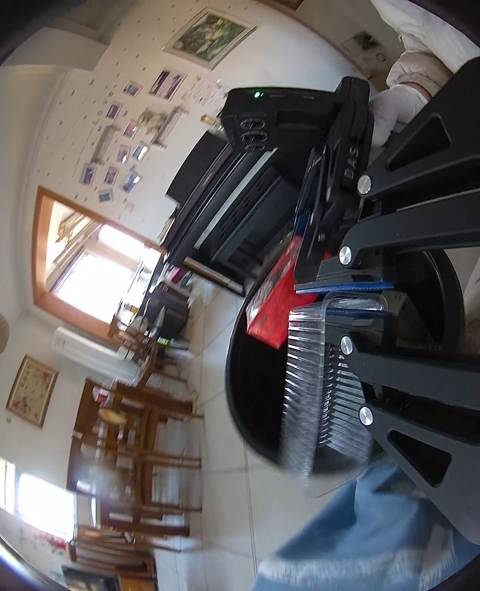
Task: Collect trash
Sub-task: 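Open both tools to drop the tray and red box into the bin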
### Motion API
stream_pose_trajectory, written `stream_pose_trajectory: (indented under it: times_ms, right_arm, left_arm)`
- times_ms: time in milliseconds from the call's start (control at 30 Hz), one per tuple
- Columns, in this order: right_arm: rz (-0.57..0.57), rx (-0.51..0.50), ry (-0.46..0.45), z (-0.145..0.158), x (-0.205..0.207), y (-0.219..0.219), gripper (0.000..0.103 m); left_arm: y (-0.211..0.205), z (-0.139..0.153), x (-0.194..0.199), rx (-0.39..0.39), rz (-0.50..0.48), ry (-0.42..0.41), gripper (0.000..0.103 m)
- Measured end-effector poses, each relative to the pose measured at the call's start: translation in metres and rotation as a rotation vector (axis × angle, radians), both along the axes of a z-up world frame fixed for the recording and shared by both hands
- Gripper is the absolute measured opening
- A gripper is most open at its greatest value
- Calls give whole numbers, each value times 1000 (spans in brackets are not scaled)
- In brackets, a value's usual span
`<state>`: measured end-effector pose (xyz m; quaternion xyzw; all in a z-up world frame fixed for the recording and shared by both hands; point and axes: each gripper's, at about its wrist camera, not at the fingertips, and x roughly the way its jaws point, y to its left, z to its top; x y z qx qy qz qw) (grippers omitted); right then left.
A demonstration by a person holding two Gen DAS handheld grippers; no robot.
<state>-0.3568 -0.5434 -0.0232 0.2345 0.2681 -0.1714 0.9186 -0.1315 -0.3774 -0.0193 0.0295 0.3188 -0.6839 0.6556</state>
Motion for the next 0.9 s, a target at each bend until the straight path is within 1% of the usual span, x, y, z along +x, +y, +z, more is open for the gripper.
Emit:
stream_pose_trajectory:
  times_ms: [67,133,200,267,567,767,833,867,900]
  right_arm:
    - [-13,1,6,-4,-3,-2,52]
    - [-26,2,10,-7,-8,-6,52]
    - [-37,0,15,-10,-10,-8,52]
    - [-43,1,20,-13,-13,-8,52]
    - [-54,17,47,-25,-10,-14,52]
    - [-63,17,54,-25,-5,-18,52]
    - [-71,18,58,-25,-3,-18,58]
    - [-74,21,56,-24,-1,-15,65]
    - [-78,30,49,-25,-1,-15,67]
  left_arm:
    - [-7,-3,-7,7,-28,-4,9]
    - [-14,-10,-11,21,-57,9,9]
    - [-20,-18,-13,37,-74,28,9]
    - [-24,-25,-13,55,-81,30,9]
    - [-28,-45,-5,126,-66,35,9]
    - [-28,-46,-11,142,-61,8,9]
    - [-28,-44,-11,144,-56,7,11]
    - [-28,-44,-11,144,-54,7,11]
    - [-27,-43,-11,142,-50,7,11]
